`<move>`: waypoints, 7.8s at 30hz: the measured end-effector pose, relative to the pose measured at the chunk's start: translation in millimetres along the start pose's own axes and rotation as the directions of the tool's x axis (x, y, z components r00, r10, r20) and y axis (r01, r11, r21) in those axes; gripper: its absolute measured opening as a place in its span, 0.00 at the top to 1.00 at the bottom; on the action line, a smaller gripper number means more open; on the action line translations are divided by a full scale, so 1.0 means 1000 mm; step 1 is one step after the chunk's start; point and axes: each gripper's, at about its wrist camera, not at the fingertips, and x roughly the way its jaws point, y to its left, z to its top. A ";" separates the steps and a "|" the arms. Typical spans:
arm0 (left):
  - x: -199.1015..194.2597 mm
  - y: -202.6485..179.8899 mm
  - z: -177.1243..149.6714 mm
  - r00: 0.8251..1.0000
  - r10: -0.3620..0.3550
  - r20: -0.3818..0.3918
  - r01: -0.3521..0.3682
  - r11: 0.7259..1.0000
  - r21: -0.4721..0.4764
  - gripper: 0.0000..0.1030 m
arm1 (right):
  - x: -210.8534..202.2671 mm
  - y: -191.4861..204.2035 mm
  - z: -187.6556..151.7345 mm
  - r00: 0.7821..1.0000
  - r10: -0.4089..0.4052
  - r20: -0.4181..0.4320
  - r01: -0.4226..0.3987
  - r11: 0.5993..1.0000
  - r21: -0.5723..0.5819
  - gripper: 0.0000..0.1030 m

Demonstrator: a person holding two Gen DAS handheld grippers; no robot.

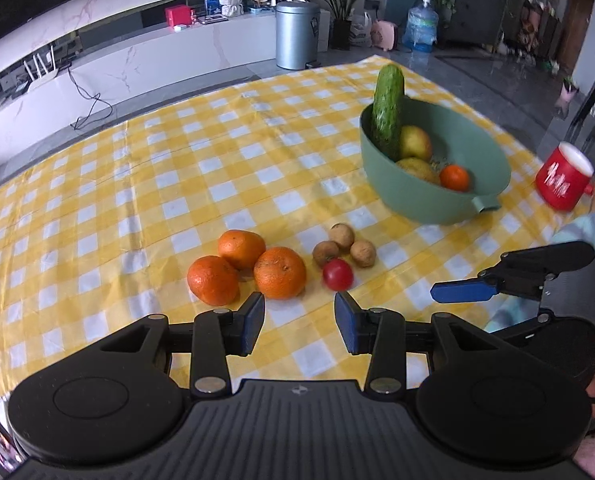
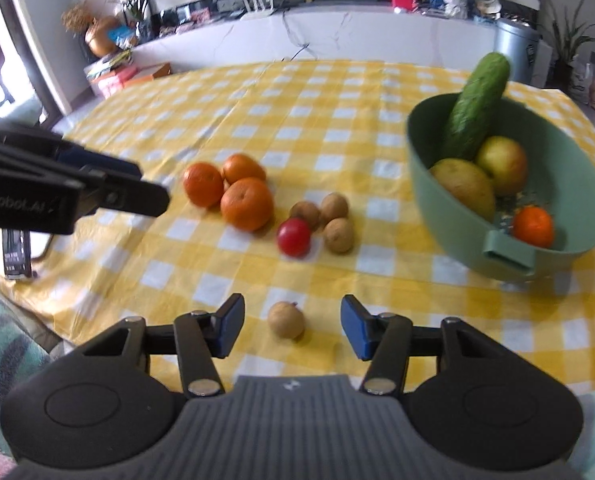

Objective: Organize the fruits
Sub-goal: 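Grasp a small brown fruit with the right tool while the left tool reaches toward tangerines, then grasp a large tangerine with the left tool and lift it, then lower the tangerine into the colander with the left tool while the right tool drops the brown fruit in, then withdraw both tools from the colander toward the remaining fruit, then grasp the red tomato with the right tool while the left tool grasps a tangerine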

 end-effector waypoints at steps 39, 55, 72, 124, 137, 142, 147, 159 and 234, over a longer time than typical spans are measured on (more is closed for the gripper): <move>0.102 -0.017 0.011 0.987 0.137 -0.080 -0.114 0.964 0.241 0.37 | 0.045 -0.016 0.007 0.995 0.010 -0.094 -0.012 1.000 -0.018 0.78; 0.094 -0.021 0.007 0.982 0.179 -0.055 -0.159 0.955 0.251 0.52 | 0.038 -0.018 0.008 0.997 0.033 -0.074 -0.034 0.999 -0.017 0.78; 0.017 -0.049 0.036 0.998 0.048 0.043 -0.052 0.994 0.098 0.52 | -0.031 -0.030 0.010 0.995 0.063 0.073 -0.061 0.998 -0.034 0.78; 0.126 -0.131 0.139 0.927 -0.275 -0.255 0.307 0.947 0.096 0.52 | -0.018 -0.168 0.089 0.991 -0.032 -0.132 -0.040 0.863 -0.504 0.78; 0.145 -0.132 0.132 0.907 -0.284 -0.310 0.315 0.948 0.054 0.51 | -0.001 -0.164 0.089 0.973 -0.053 -0.224 -0.074 0.851 -0.521 0.78; 0.146 -0.130 0.130 0.907 -0.284 -0.311 0.312 0.949 0.042 0.51 | 0.003 -0.165 0.087 0.966 -0.072 -0.250 -0.067 0.860 -0.506 0.78; 0.147 -0.130 0.128 0.908 -0.286 -0.307 0.310 0.950 0.032 0.51 | 0.005 -0.167 0.087 0.959 -0.077 -0.273 -0.067 0.873 -0.484 0.78; 0.129 -0.126 0.127 0.933 -0.246 -0.263 0.266 0.963 0.042 0.38 | -0.003 -0.162 0.090 0.966 -0.118 -0.230 -0.008 0.874 -0.485 0.66; 0.052 0.067 0.012 0.993 0.010 -0.115 -0.029 0.986 -0.167 0.37 | 0.049 -0.010 0.041 0.998 0.042 -0.039 -0.038 0.994 0.101 0.56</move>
